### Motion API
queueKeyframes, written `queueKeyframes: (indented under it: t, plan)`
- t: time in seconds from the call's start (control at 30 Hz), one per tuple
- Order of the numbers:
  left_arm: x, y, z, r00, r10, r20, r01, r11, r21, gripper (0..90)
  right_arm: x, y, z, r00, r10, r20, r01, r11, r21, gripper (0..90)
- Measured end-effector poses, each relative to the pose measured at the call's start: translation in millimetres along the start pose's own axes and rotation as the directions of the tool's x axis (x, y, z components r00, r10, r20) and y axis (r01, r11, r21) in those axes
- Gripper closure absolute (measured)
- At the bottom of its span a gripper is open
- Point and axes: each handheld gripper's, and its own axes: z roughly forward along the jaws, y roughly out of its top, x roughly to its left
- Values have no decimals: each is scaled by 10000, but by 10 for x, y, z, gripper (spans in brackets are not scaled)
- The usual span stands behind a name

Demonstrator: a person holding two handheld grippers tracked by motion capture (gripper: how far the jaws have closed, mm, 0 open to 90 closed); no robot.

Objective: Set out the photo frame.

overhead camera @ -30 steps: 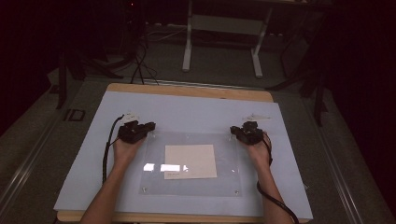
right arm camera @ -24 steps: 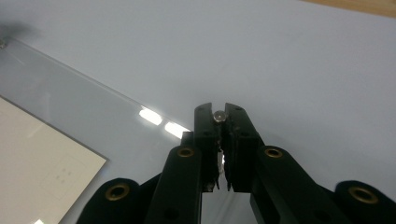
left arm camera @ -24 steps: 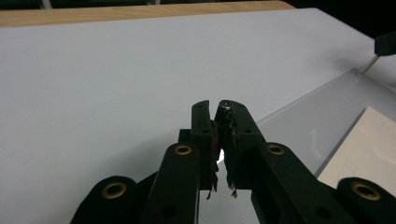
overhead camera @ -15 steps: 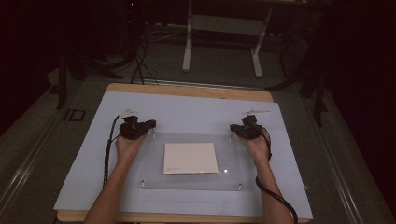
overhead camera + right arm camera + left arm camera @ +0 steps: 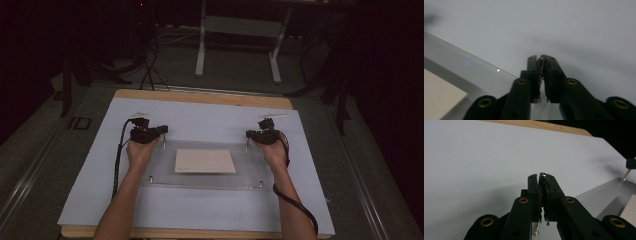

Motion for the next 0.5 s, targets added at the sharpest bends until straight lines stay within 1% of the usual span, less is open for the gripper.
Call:
queueKeyframes:
  t: [0.1,0.17,0.2,0.27,0.33,0.4,0.5]
  plan:
    - [9,4,12,9999,-108,24,108,9999,-8,855,11,11,-70,9998,-211,38,211,9998,-28,709]
    - [10,18,19,10000,-49,4,49,10000,77,856,31,17,-145,9994,-332,63,332,9994,-58,670]
    - [10,23,21,10000,-61,-14,61,9999,117,857,43,20,-185,9987,-496,130,497,9987,-95,655]
    - [6,32,26,10000,-71,-69,72,9998,174,858,71,20,-264,9978,-645,119,647,9977,-205,643]
    - [18,38,34,9999,-138,2,137,9997,181,859,110,15,-329,9968,-794,8,794,9966,-224,646]
    - [26,42,38,9999,-164,27,164,9997,202,859,154,7,-383,9950,-962,-276,957,9952,-198,690]
    - [37,47,45,9997,-247,76,245,9994,229,860,228,-7,-460,9890,-1259,-773,1248,9920,-193,829]
